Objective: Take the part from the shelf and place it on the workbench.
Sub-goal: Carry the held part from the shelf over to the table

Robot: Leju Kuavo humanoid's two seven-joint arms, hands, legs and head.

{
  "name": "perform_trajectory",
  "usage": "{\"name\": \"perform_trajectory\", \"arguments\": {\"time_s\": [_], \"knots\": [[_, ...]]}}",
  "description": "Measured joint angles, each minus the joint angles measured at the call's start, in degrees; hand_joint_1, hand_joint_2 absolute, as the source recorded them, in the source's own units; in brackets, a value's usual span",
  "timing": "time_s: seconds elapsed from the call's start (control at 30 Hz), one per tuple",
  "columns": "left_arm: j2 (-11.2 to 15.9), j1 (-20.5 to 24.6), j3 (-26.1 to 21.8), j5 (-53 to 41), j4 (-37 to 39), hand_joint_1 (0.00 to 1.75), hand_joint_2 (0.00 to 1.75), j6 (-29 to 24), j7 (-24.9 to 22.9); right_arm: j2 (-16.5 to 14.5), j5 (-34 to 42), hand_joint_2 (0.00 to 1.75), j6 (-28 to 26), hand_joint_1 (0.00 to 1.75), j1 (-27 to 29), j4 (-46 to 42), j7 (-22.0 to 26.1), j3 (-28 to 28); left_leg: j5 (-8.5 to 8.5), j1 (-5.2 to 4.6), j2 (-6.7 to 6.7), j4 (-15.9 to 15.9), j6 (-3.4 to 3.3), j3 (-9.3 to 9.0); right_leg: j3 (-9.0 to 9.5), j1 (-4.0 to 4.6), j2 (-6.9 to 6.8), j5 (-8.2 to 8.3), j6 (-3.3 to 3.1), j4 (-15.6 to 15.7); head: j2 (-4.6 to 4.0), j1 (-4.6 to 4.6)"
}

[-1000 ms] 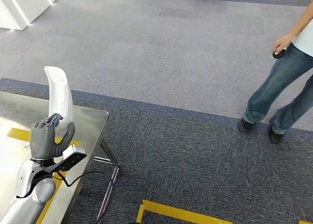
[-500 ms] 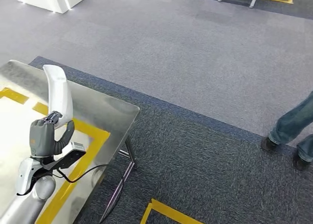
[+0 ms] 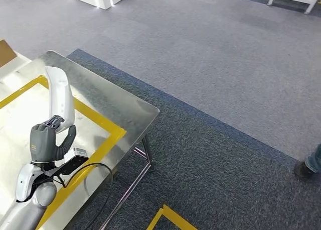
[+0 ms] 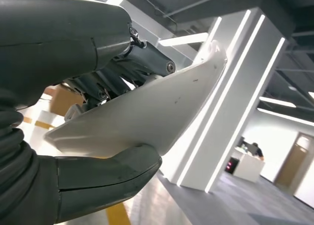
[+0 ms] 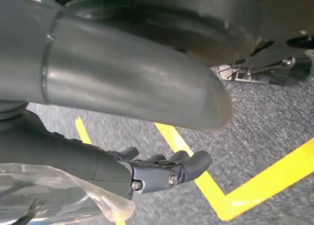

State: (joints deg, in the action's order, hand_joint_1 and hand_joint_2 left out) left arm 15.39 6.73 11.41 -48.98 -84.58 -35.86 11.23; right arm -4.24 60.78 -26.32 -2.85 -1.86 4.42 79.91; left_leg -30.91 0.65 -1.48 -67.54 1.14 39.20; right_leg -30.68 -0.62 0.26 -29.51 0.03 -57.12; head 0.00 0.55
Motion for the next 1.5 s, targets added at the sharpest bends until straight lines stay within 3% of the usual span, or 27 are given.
{"name": "perform_trajectory", "arguments": {"time_s": [0.07, 0.1, 0.17, 0.23, 0.3, 0.37, 0.4, 0.43, 0.5, 0.57, 0.6, 0.63, 0.67, 0.73, 0.8, 0.83, 0.9, 0.97, 1.03, 1.1, 1.13, 1.2, 1.27, 1.33, 1.4, 1.43, 1.5], "knots": [[-0.08, -0.07, 0.05, 0.01, 0.05, 1.75, 1.75, 0.01, 0.0, 0.0, 0.01, 0.0, 0.0, 0.0, 0.11, 0.0, -0.03, 0.04, -2.29, 0.06, 0.81, -6.25, 0.12, 2.59, 0.02, 0.28, -1.84, -0.18, -0.3, -0.03, 0.0, 0.02], [-0.08, -0.13, 0.06, 0.01, 0.08, 1.75, 1.75, 0.01, 0.0, 0.0, 0.02, 0.0, 0.0, 0.0, 0.1, 0.0, -0.04, 0.05, -2.08, 0.06, 0.92, -6.96, 0.1, 2.75, 0.06, 0.39, -2.68, -0.26, -0.38, -0.04, 0.0, 0.03], [-0.07, -0.12, 0.05, 0.02, 0.13, 1.75, 1.75, 0.01, 0.0, -0.01, 0.02, 0.0, 0.0, 0.0, 0.0, 0.0, -0.05, 0.06, 1.19, -0.1, 1.89, -1.71, -0.27, -0.25, 0.38, 0.61, -4.26, -0.5, -0.39, -0.05, 0.0, 0.03], [-0.05, 0.07, 0.02, 0.02, 0.13, 1.75, 1.75, 0.01, 0.0, -0.01, 0.01, 0.0, 0.0, 0.0, -0.08, 0.0, -0.04, 0.07, 3.74, -0.83, 5.21, 5.74, -1.04, -4.16, 0.74, 0.92, -5.61, -0.85, -0.16, -0.11, 0.0, 0.03], [-0.04, 0.37, 0.02, 0.01, 0.13, 1.75, 1.75, 0.01, 0.01, -0.01, 0.01, 0.0, 0.02, 0.0, -0.08, 0.0, -0.04, 0.07, 3.86, -1.59, 7.27, 8.64, -1.69, -5.35, 0.81, 1.28, -7.03, -1.12, 0.23, -0.19, 0.0, -0.05], [0.01, 0.44, -0.02, 0.03, 0.13, 1.75, 1.75, 0.01, 0.02, -0.01, 0.02, 0.0, 0.05, 0.0, -0.13, 0.0, -0.04, 0.08, 3.98, -1.6, 6.07, 9.09, -2.17, -5.18, 0.78, 1.38, -8.12, -1.48, 0.78, -0.23, 0.0, -0.11], [0.05, 0.46, -0.04, 0.04, 0.13, 1.75, 1.75, 0.01, 0.02, -0.01, 0.02, 0.0, 0.07, 0.0, -0.19, -0.01, -0.04, 0.08, 4.16, -1.42, 5.31, 9.33, -2.41, -5.19, 0.64, 1.26, -7.26, -1.91, 1.12, -0.57, 0.0, -0.1], [0.08, 0.57, -0.05, 0.05, 0.13, 1.75, 1.75, 0.01, 0.02, 0.0, 0.02, 0.0, 0.08, 0.0, -0.25, -0.01, -0.02, 0.09, 4.35, -1.18, 4.54, 9.54, -2.71, -5.2, 0.06, 1.09, -5.53, -2.83, 1.45, -1.86, 0.0, -0.14], [-0.01, 0.89, -0.02, 0.03, 0.13, 1.75, 1.75, 0.01, 0.02, 0.0, -0.01, 0.0, 0.12, 0.0, -0.18, -0.02, 0.02, 0.09, 4.58, -0.84, 3.02, 9.71, -3.08, -5.21, -2.74, 0.74, -1.52, -5.89, 1.91, -7.89, 0.0, -0.31], [-0.15, 0.94, 0.06, -0.01, 0.15, 1.75, 1.75, 0.02, 0.02, 0.0, -0.02, 0.0, 0.15, 0.0, 0.02, -0.02, 0.01, 0.09, 4.62, -0.74, 1.34, 9.68, -3.21, -5.19, -6.71, 0.53, -0.33, -8.56, 2.19, -15.49, 0.0, -0.42], [-0.19, 0.89, 0.1, -0.03, 0.17, 1.75, 1.75, 0.03, 0.02, 0.0, -0.01, 0.0, 0.15, 0.0, 0.09, -0.02, -0.02, 0.09, 4.63, -0.7, 0.47, 9.64, -3.2, -5.2, -7.85, 0.45, -0.28, -8.43, 2.31, -17.11, 0.0, -0.42], [-0.21, 0.85, 0.14, -0.03, 0.19, 1.75, 1.75, 0.03, 0.02, 0.0, -0.01, 0.0, 0.15, 0.0, 0.12, -0.02, -0.03, 0.09, 4.63, -0.62, -0.39, 9.58, -3.17, -5.23, -8.03, 0.36, -0.25, -7.28, 2.41, -16.68, 0.0, -0.41], [-0.22, 0.84, 0.18, -0.03, 0.21, 1.75, 1.75, 0.03, 0.02, 0.0, 0.0, 0.0, 0.15, 0.0, 0.11, -0.02, -0.04, 0.09, 4.6, -0.49, -1.25, 9.48, -3.07, -5.26, -7.03, 0.22, -0.03, -5.14, 2.5, -13.89, 0.0, -0.42], [-0.24, 0.88, 0.23, -0.05, 0.21, 1.75, 1.75, 0.02, 0.02, 0.0, 0.0, 0.0, 0.16, 0.0, 0.07, -0.02, -0.04, 0.09, 4.45, -0.31, -2.82, 9.04, -2.57, -5.09, -3.85, -0.34, 2.49, -1.25, 2.72, -6.2, 0.0, -0.48], [-0.26, 0.97, 0.29, -0.08, 0.22, 1.75, 1.75, 0.01, 0.03, 0.0, -0.02, 0.0, 0.19, 0.0, 0.08, -0.04, -0.04, 0.09, 4.52, -0.21, -4.26, 8.57, -1.81, -4.42, -1.79, -0.77, 5.13, -0.23, 2.53, -1.96, 0.0, -0.53], [-0.25, 0.95, 0.33, -0.09, 0.23, 1.75, 1.75, 0.01, 0.04, 0.0, -0.01, 0.0, 0.2, 0.0, 0.11, -0.04, -0.07, 0.09, 4.72, -0.13, -4.97, 8.5, -1.41, -4.08, -1.51, -0.76, 5.51, -0.48, 2.23, -1.65, 0.0, -0.56], [-0.19, 0.76, 0.42, -0.09, 0.23, 1.75, 1.75, -0.01, 0.06, 0.0, 0.0, 0.0, 0.2, 0.0, 0.12, -0.05, -0.09, 0.09, 4.96, 0.03, -5.62, 8.5, -0.76, -3.69, -1.26, -0.73, 4.08, -0.3, 1.4, -1.42, 0.0, -0.55], [-0.1, 0.8, 0.46, -0.09, 0.23, 1.75, 1.75, -0.01, 0.07, 0.01, 0.0, 0.0, 0.2, 0.0, 0.11, -0.06, -0.06, 0.09, 3.47, -0.14, -2.9, 6.23, -0.25, -2.6, -1.06, -0.76, 2.44, -0.14, 0.61, -1.17, 0.0, -0.18], [-0.16, 0.99, 0.55, -0.09, 0.24, 1.75, 1.75, 0.0, 0.07, 0.02, 0.0, 0.0, 0.2, 0.0, 0.19, -0.07, -0.04, 0.09, 0.01, -0.21, 0.33, -0.41, 0.13, 0.35, -0.95, -0.52, 0.64, -0.27, 0.09, -1.12, 0.0, 0.2], [-0.24, 0.89, 0.71, -0.09, 0.28, 1.75, 1.75, 0.01, 0.07, 0.02, 0.02, 0.0, 0.2, 0.0, 0.3, -0.07, -0.07, 0.09, -2.16, -0.1, 0.88, -6.59, 0.28, 3.06, -0.9, -0.33, -1.21, -0.43, -0.13, -1.13, 0.0, 0.22], [-0.23, 0.79, 0.77, -0.09, 0.3, 1.75, 1.75, 0.01, 0.07, 0.02, 0.02, 0.0, 0.2, 0.0, 0.3, -0.07, -0.08, 0.09, -1.77, -0.09, 0.97, -7.07, 0.26, 3.18, -0.85, -0.26, -2.06, -0.51, -0.18, -1.13, 0.0, 0.23], [-0.19, 0.73, 0.83, -0.09, 0.32, 1.75, 1.75, 0.01, 0.07, 0.02, 0.02, 0.0, 0.2, 0.0, 0.23, -0.08, -0.07, 0.09, 1.61, -0.18, 1.81, -1.66, -0.08, 0.21, -0.52, -0.14, -3.57, -0.76, -0.14, -1.13, 0.0, 0.22], [-0.15, 0.84, 0.84, -0.09, 0.32, 1.75, 1.75, 0.01, 0.07, 0.02, 0.01, 0.0, 0.2, 0.0, 0.14, -0.09, -0.04, 0.09, 3.94, -0.76, 4.42, 5.54, -0.67, -3.61, -0.14, 0.17, -4.85, -1.13, 0.16, -1.15, 0.0, 0.23], [-0.11, 0.92, 0.86, -0.09, 0.31, 1.75, 1.75, 0.01, 0.07, 0.02, 0.01, 0.0, 0.2, 0.0, 0.12, -0.1, -0.04, 0.09, 3.94, -1.32, 5.72, 8.28, -1.12, -4.78, 0.06, 0.49, -6.11, -1.42, 0.68, -1.09, 0.0, 0.18], [-0.01, 0.8, 0.84, -0.08, 0.31, 1.75, 1.75, 0.01, 0.07, 0.01, 0.02, 0.0, 0.21, 0.0, 0.05, -0.13, -0.04, 0.09, 4.11, -1.23, 4.45, 8.71, -1.61, -4.69, 0.28, 0.52, -6.99, -1.72, 1.32, -0.97, 0.0, 0.12], [0.05, 0.78, 0.83, -0.08, 0.31, 1.75, 1.75, 0.0, 0.07, 0.01, 0.02, 0.0, 0.21, 0.0, -0.02, -0.14, -0.03, 0.09, 4.26, -1.06, 3.79, 8.95, -1.96, -4.79, 0.14, 0.4, -5.98, -2.24, 1.63, -1.43, 0.0, 0.09], [0.08, 0.88, 0.84, -0.09, 0.28, 1.75, 1.75, -0.01, 0.08, 0.02, 0.0, 0.0, 0.2, 0.0, -0.08, -0.15, 0.01, 0.09, 4.58, -0.63, 2.56, 9.39, -2.62, -4.96, -1.73, 0.15, -2.62, -4.71, 2.11, -5.42, 0.0, -0.23]]}}
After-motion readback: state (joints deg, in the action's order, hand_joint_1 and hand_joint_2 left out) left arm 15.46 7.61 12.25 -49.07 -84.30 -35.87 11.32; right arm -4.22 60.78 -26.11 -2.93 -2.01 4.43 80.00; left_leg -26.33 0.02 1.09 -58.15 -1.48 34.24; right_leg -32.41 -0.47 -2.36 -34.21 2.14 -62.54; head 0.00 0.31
